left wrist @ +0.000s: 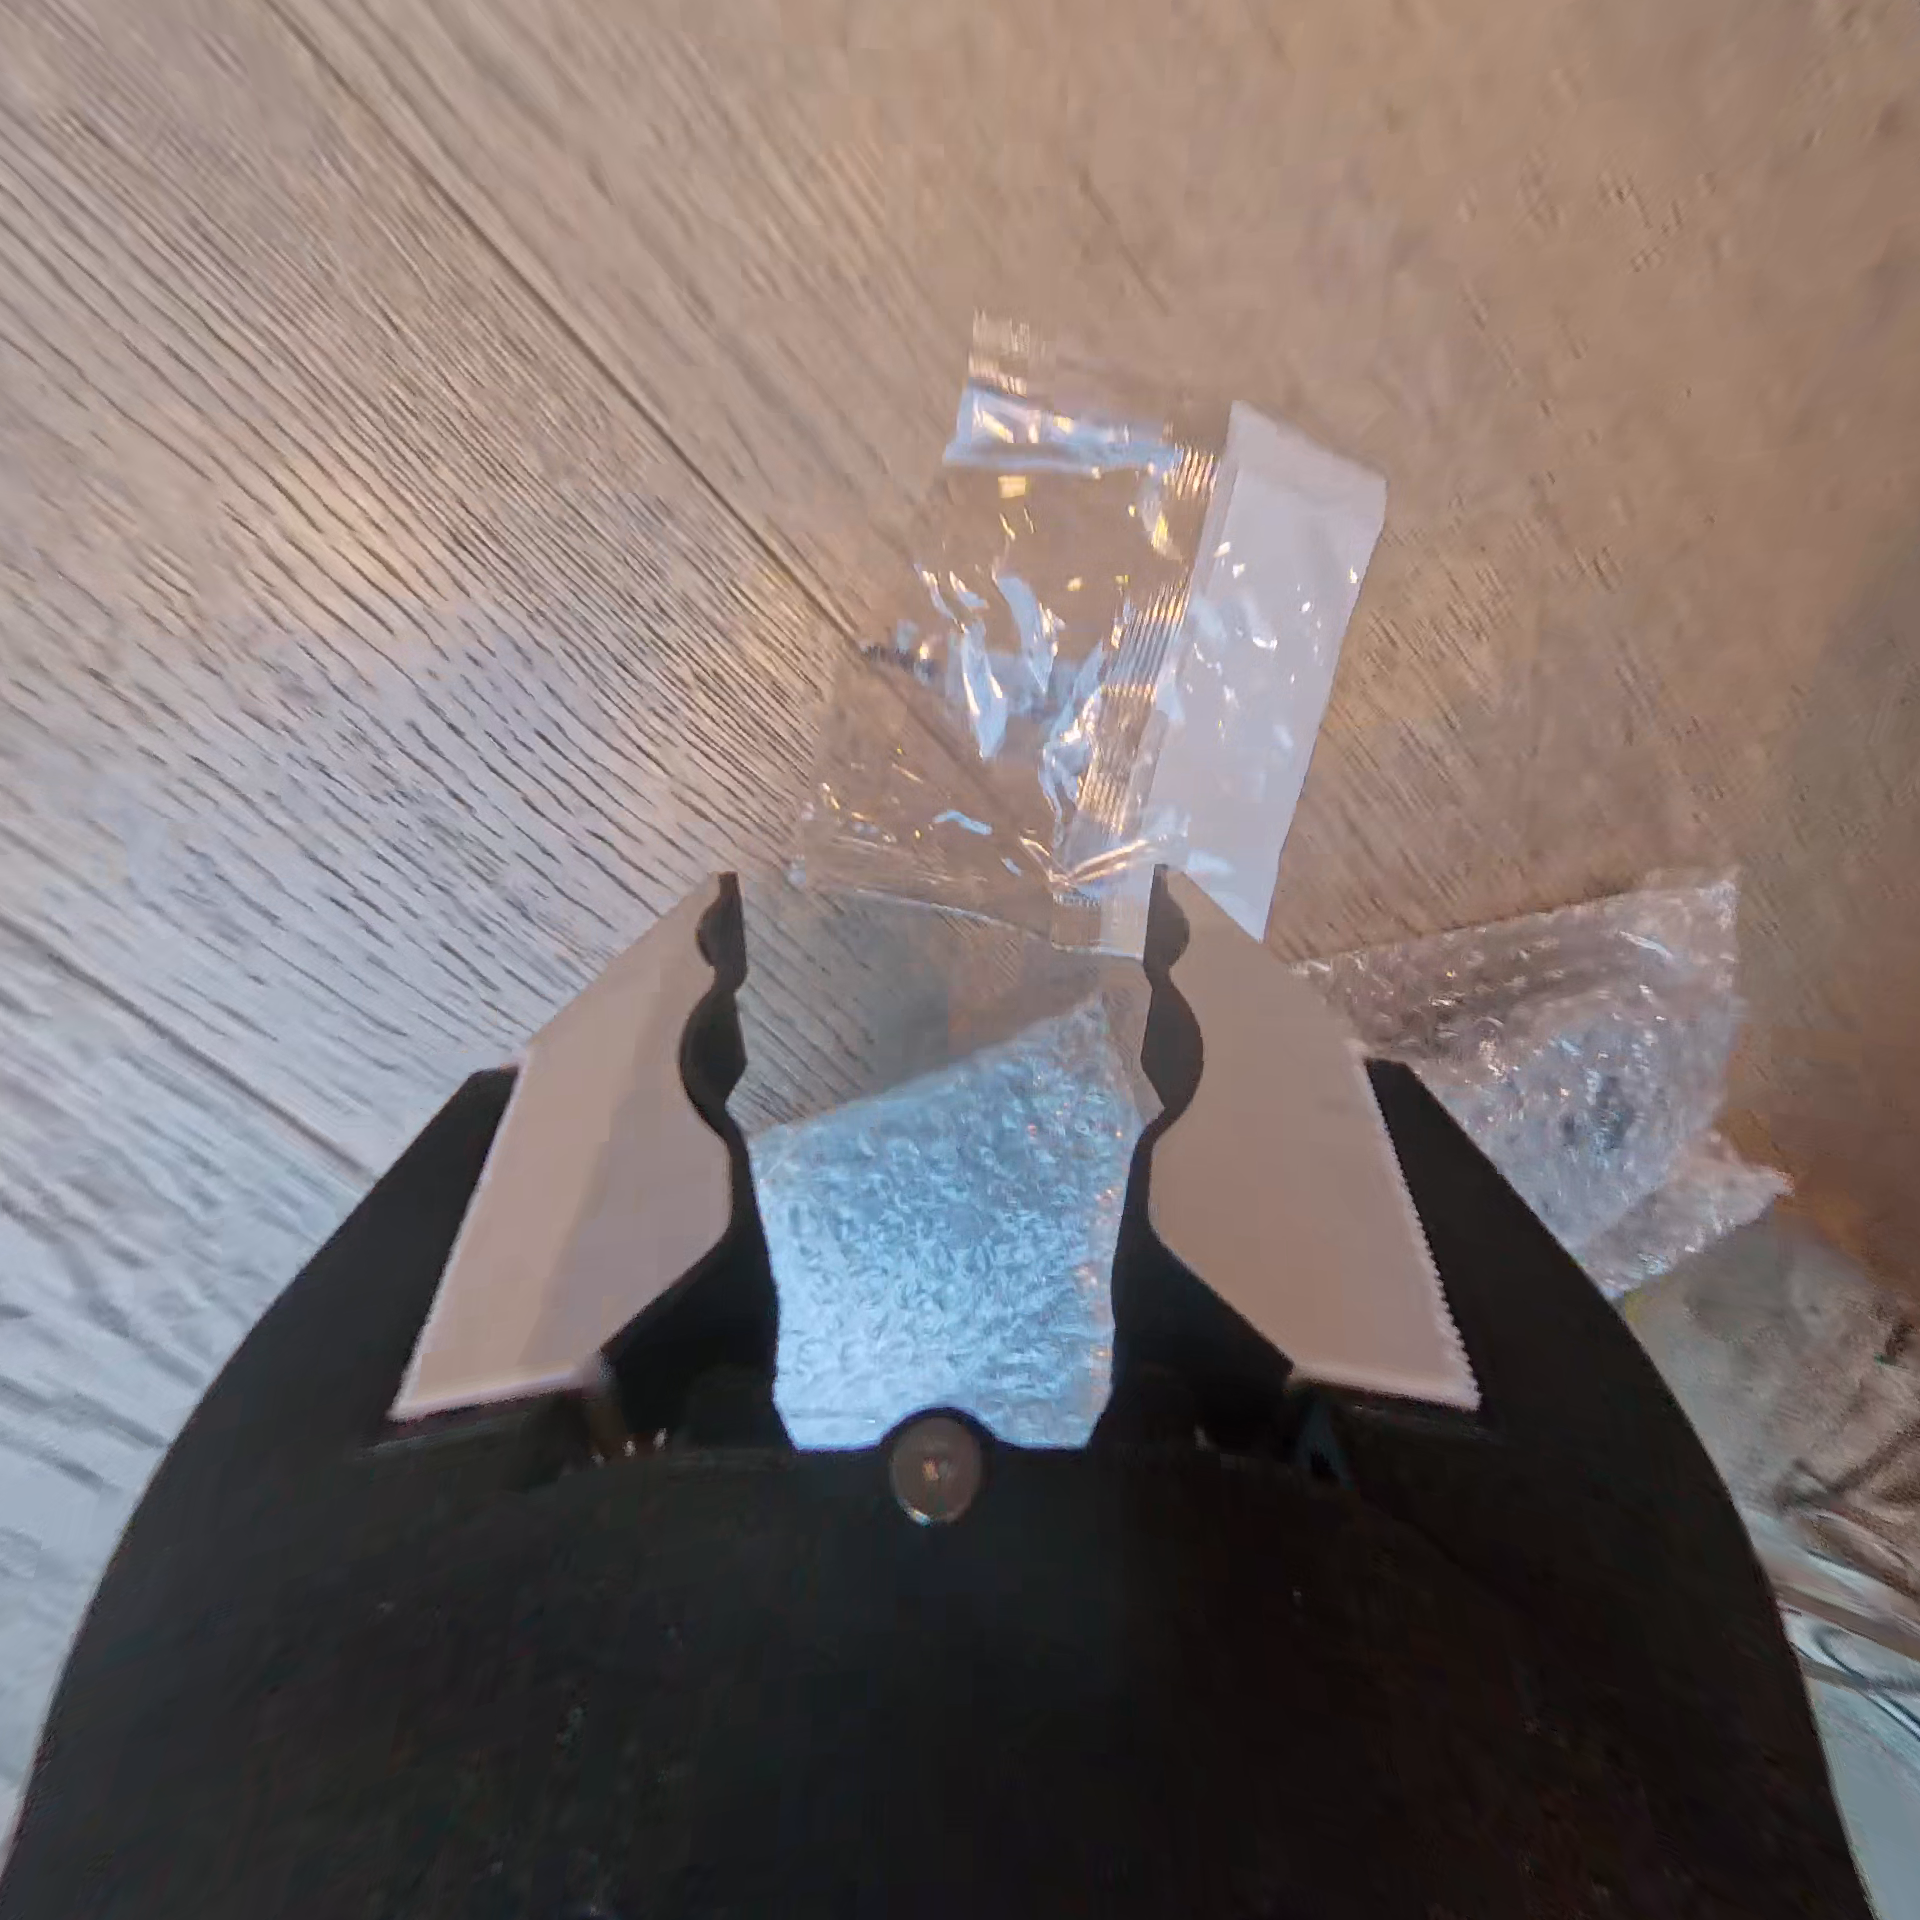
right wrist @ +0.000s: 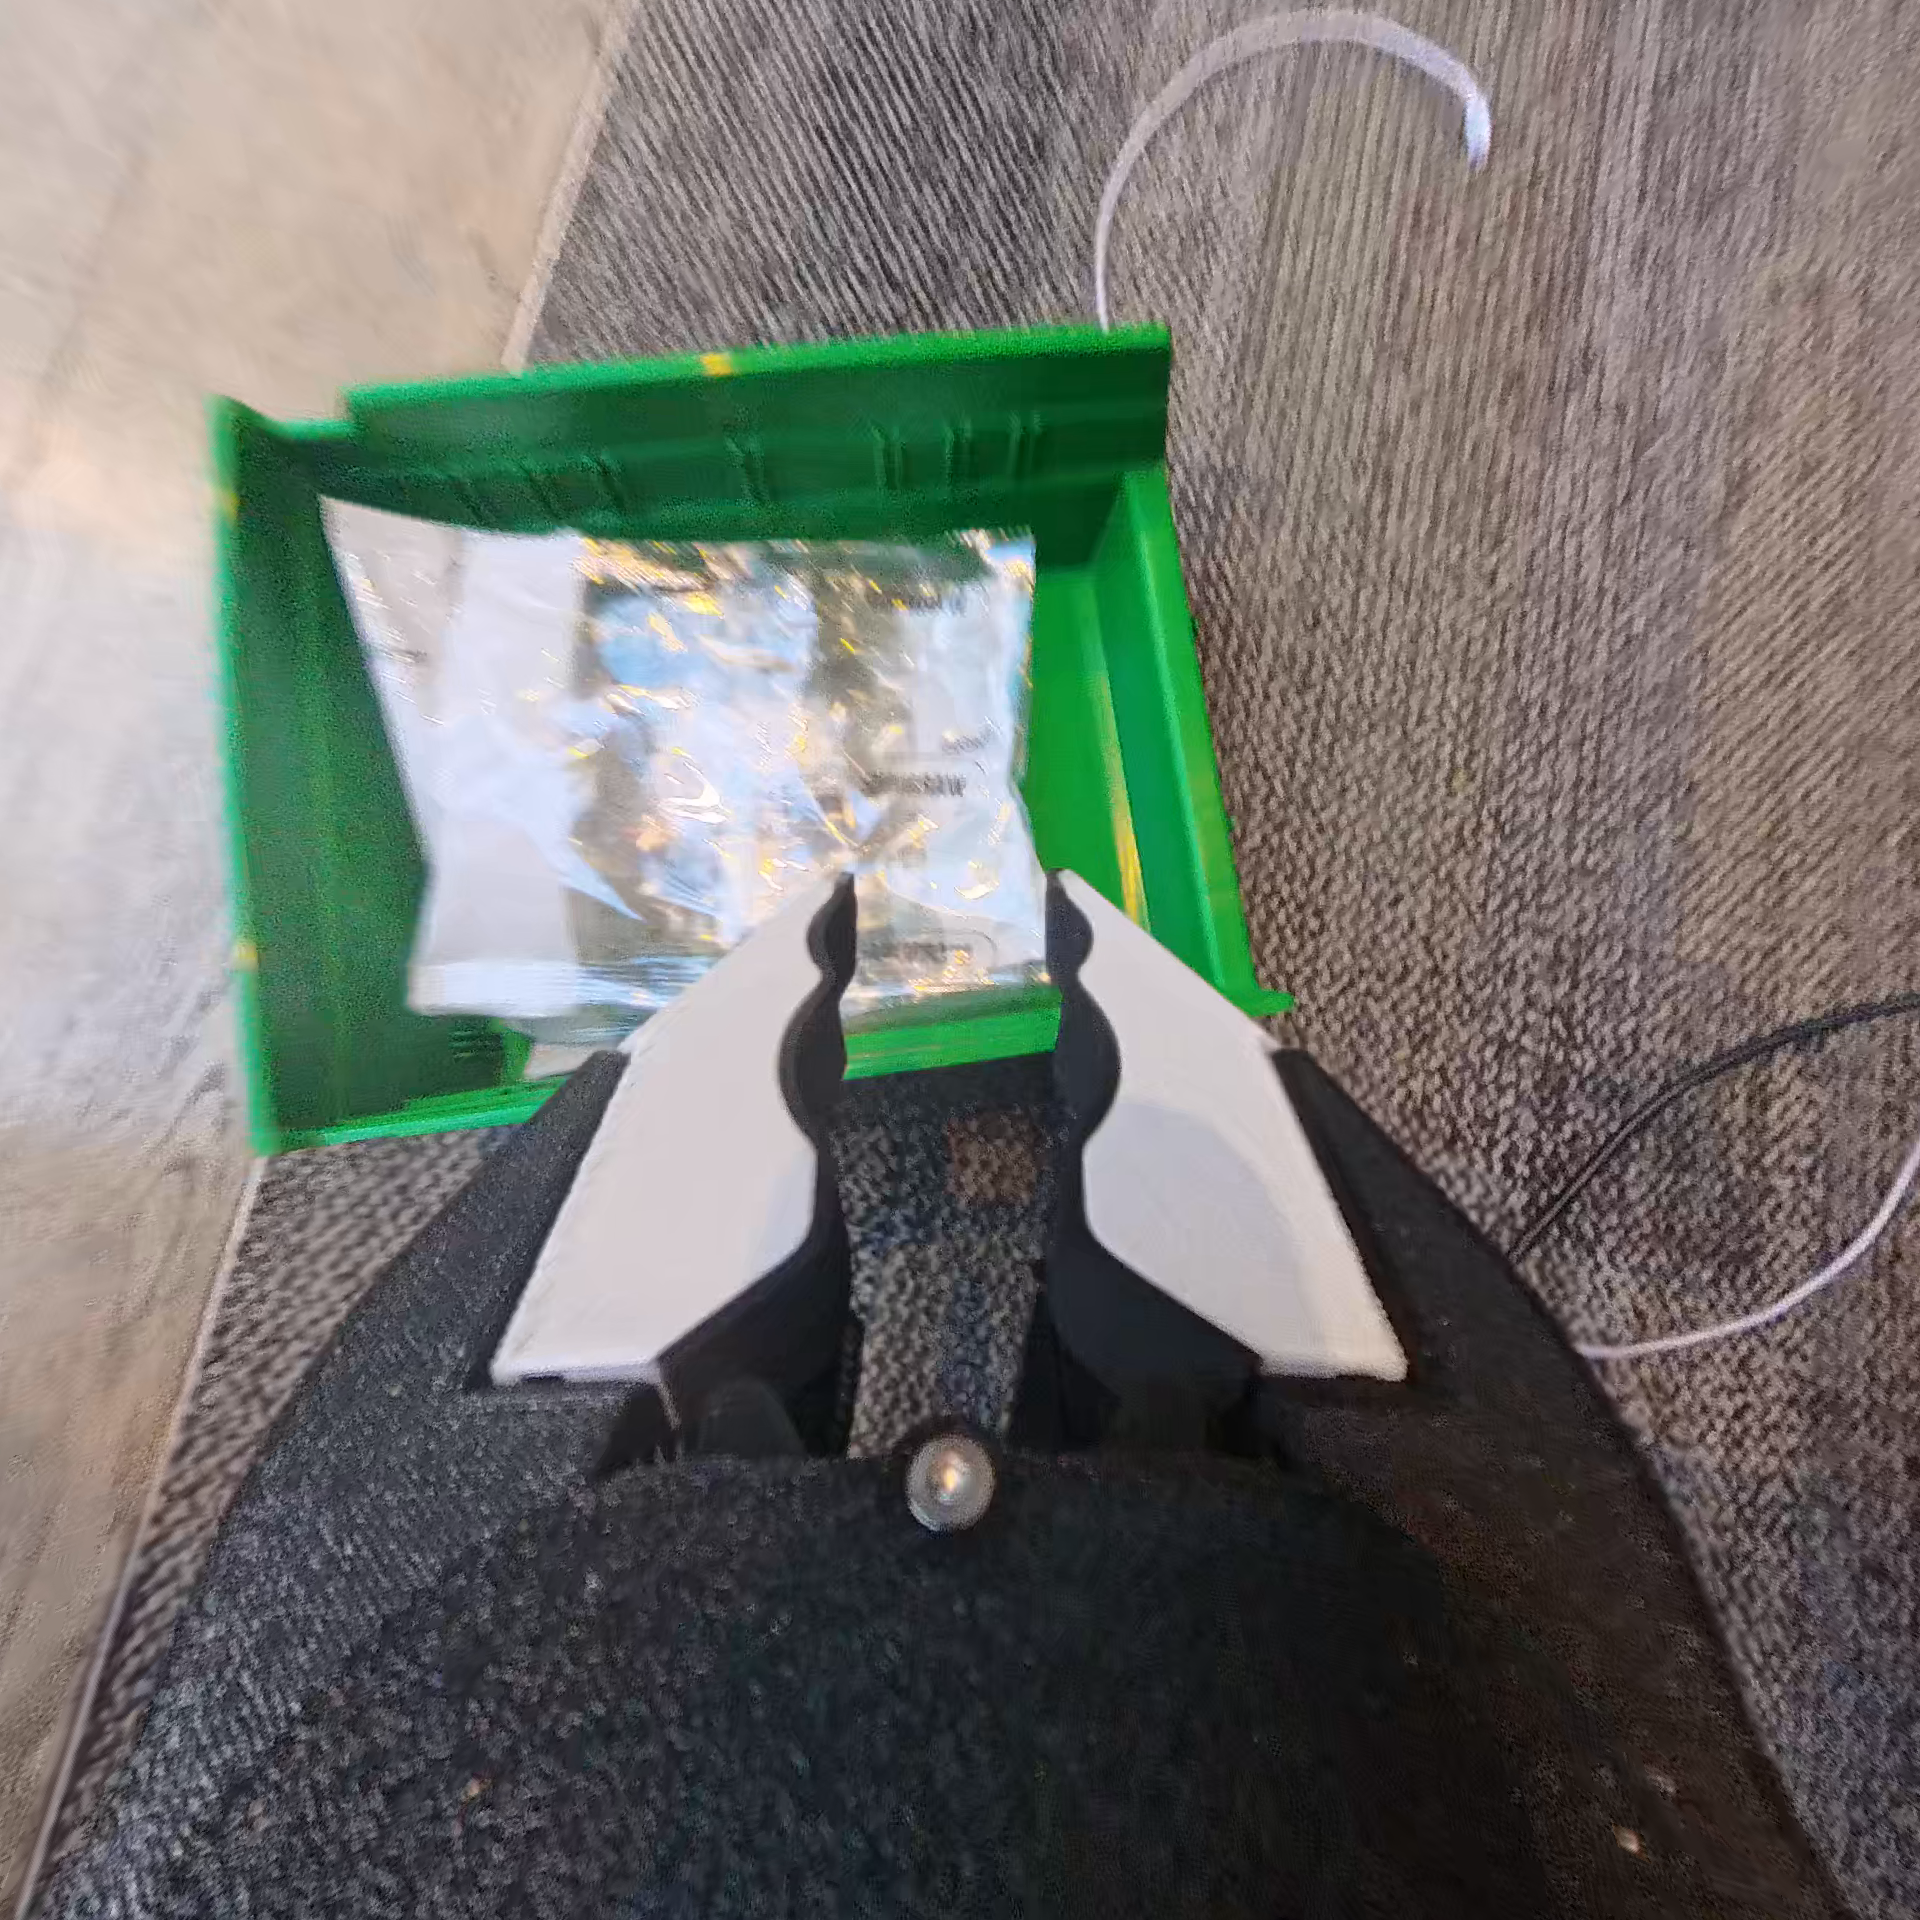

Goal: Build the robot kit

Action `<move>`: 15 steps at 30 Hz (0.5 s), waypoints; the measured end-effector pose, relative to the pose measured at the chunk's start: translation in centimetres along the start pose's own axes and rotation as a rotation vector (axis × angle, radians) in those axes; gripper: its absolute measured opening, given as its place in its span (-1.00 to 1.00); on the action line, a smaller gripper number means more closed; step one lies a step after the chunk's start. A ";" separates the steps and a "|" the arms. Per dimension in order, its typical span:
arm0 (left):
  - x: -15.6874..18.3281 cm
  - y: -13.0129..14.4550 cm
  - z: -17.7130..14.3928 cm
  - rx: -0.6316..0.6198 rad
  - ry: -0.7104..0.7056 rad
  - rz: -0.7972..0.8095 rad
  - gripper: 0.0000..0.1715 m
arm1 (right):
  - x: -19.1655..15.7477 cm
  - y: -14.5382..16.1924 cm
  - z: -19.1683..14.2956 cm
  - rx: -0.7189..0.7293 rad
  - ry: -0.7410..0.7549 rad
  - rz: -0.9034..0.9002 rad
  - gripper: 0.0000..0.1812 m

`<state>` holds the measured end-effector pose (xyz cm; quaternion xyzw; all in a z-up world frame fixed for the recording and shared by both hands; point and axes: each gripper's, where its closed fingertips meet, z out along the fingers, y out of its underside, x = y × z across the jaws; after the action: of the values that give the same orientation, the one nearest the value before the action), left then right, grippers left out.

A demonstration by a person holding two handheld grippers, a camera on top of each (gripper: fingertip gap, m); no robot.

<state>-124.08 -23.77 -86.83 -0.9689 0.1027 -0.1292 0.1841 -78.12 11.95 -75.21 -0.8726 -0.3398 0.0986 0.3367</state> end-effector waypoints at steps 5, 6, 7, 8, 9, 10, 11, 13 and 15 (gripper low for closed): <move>-0.8 1.1 3.7 -0.113 0.033 -0.154 -0.47 | -5.2 -3.9 -5.3 0.139 -0.116 -0.048 -0.59; -1.6 0.6 4.0 -0.085 -0.018 -0.163 -0.73 | -6.2 -4.6 -6.2 0.164 -0.144 -0.053 -0.60; -1.2 0.2 4.3 -0.081 0.018 -0.180 -0.96 | -7.1 -5.4 -7.2 0.186 -0.166 -0.063 -0.60; -0.5 0.0 4.6 -0.094 0.069 -0.224 -1.00 | -7.8 -6.2 -8.0 0.206 -0.186 -0.076 -0.60; 0.0 -0.9 4.7 -0.068 0.090 -0.240 -1.00 | -8.7 -7.1 -8.9 0.224 -0.215 -0.087 -0.60; 1.0 -2.5 4.3 -0.018 0.138 -0.239 -1.00 | -9.8 -8.1 -9.8 0.249 -0.259 -0.097 -0.61; 2.0 -4.4 3.8 0.031 0.187 -0.243 -1.00 | -11.2 -9.0 -10.7 0.274 -0.316 -0.114 -0.62; 4.2 -8.7 2.4 0.131 0.273 -0.198 -1.00 | -14.6 -10.1 -11.6 0.295 -0.431 -0.151 -0.61; 7.1 -13.7 0.1 0.258 0.399 -0.149 -1.00 | -19.3 -10.0 -11.6 0.280 -0.586 -0.173 -0.50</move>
<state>-115.26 -13.03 -80.13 -0.8975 0.0479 -0.3434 0.2724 -93.20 -1.32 -60.99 -0.7205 -0.4779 0.3621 0.3484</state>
